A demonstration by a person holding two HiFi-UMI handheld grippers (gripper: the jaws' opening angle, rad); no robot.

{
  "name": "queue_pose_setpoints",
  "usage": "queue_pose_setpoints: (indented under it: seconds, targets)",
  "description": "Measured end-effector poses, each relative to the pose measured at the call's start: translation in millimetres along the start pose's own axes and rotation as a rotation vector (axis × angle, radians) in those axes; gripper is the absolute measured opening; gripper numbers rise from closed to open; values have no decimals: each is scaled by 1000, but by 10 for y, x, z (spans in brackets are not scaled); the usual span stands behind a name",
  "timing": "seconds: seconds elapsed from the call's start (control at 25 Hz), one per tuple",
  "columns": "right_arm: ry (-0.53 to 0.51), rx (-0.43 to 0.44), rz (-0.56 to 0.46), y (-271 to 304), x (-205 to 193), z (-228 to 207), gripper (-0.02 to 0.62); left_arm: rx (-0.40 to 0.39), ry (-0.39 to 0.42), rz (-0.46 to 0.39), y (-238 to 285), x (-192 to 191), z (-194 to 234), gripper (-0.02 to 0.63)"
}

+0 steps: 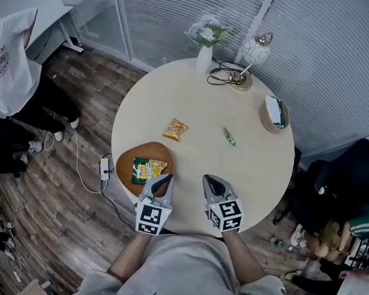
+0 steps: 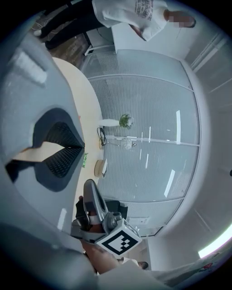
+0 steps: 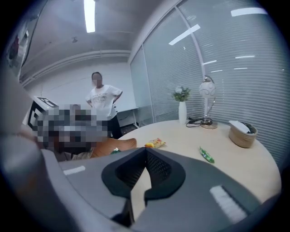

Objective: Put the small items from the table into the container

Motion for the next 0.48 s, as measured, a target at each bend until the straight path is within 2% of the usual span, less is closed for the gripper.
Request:
queue_pose_setpoints:
  seconds: [0.28,0.48]
  targets:
    - [77,-200,-25,-496,-285,-556,3,-118,29,18,392,74,-441,-5]
    - [114,-236,-11,-580,-382,-813,3,-166,35,46,597,85,-612,-6]
Point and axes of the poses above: the fingertips, and each gripper's own axes: y forward along the fingers, z to its left, x out of its top, the point moved 1 cm from there along -y, backward along the fingers, and after that the axes turned 3 degrees about x, right-handed, at the moved point
